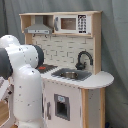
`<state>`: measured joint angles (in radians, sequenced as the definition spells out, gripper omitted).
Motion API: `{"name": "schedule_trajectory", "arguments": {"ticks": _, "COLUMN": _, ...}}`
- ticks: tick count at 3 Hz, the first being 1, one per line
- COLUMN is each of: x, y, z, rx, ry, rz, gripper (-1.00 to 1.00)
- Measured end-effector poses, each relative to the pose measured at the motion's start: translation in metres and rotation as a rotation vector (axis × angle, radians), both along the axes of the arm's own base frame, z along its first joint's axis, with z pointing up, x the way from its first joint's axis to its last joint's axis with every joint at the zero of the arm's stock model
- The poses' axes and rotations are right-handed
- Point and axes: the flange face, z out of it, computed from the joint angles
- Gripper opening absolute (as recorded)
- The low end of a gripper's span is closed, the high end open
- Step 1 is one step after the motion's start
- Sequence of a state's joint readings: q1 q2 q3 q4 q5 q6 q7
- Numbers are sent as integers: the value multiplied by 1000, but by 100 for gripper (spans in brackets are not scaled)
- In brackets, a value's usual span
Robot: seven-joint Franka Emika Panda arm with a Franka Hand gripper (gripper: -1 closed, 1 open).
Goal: Play with the kitchen
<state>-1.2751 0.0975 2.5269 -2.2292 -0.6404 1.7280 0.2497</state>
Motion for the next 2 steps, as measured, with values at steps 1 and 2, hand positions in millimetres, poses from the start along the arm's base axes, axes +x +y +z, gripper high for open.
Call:
{"name": "schedule_trajectory", "arguments": {"ticks": 1, "x": -6, "y": 3, "z": 10, "rx": -70, "ry": -77, "rz": 1, "gripper": 100}}
{"name": "schedule_trajectory", "arguments": {"ticks": 2, "x": -6, "y": 11, "z": -9, "rx": -74, "ry": -199, "rz": -29, "gripper": 100}}
